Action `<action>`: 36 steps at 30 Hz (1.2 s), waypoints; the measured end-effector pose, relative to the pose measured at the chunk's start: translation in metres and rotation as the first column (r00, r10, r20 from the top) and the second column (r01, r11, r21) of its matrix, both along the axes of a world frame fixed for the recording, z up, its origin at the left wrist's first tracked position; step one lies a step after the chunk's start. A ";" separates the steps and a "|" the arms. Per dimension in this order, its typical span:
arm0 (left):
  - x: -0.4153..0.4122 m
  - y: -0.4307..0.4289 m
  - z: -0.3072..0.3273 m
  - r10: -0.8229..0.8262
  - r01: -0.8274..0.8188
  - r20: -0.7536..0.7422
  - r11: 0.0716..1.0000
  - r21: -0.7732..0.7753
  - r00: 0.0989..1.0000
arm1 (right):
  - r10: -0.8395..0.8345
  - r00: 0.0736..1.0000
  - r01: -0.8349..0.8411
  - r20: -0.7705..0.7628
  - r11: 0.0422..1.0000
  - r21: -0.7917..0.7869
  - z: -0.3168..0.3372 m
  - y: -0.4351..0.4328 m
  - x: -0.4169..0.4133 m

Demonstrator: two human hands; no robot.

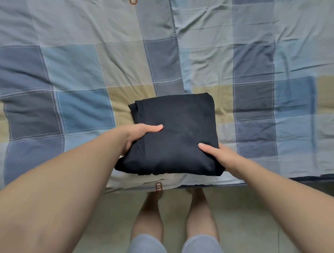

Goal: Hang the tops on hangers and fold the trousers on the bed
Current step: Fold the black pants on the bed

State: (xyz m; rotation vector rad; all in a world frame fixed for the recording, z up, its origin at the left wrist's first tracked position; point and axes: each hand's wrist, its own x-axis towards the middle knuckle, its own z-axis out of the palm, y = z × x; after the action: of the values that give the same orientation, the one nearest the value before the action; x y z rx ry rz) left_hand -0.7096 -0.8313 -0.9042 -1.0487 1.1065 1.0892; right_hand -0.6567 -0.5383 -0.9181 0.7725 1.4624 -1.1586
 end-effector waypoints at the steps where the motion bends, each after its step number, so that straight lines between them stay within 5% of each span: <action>1: 0.004 -0.005 0.002 -0.034 0.033 0.013 0.999 0.023 0.999 | -0.063 0.997 0.065 0.048 0.998 -0.026 0.002 -0.005 0.013; 7: 0.044 -0.030 0.019 -0.151 0.135 0.058 0.966 0.219 0.987 | -0.554 0.775 0.605 0.303 0.789 -0.107 0.020 -0.038 0.066; 18: 0.111 -0.039 0.117 -0.226 0.224 0.016 0.971 0.081 0.974 | -0.621 0.753 0.647 0.218 0.760 -0.069 0.151 -0.031 0.125; 22: 0.131 -0.003 0.160 -0.170 0.169 -0.214 0.985 -0.025 0.962 | -0.687 0.726 0.688 -0.035 0.726 0.028 0.201 -0.020 0.151; 27: 0.142 0.062 0.208 -0.195 0.149 -0.543 0.980 -0.128 0.817 | -0.756 0.572 0.810 -0.319 0.582 0.074 0.264 0.007 0.191; 36: 0.160 0.232 0.296 -0.298 0.494 -0.841 0.868 -0.042 0.452 | -0.808 0.110 0.976 -0.579 0.198 -0.091 0.374 0.103 0.305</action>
State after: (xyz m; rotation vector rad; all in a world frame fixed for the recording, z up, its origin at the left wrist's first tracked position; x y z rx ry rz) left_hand -0.5497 -0.5997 -0.6078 0.0287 1.8320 1.2904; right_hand -0.3512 -0.4349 -0.5443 1.9408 1.5895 -2.2793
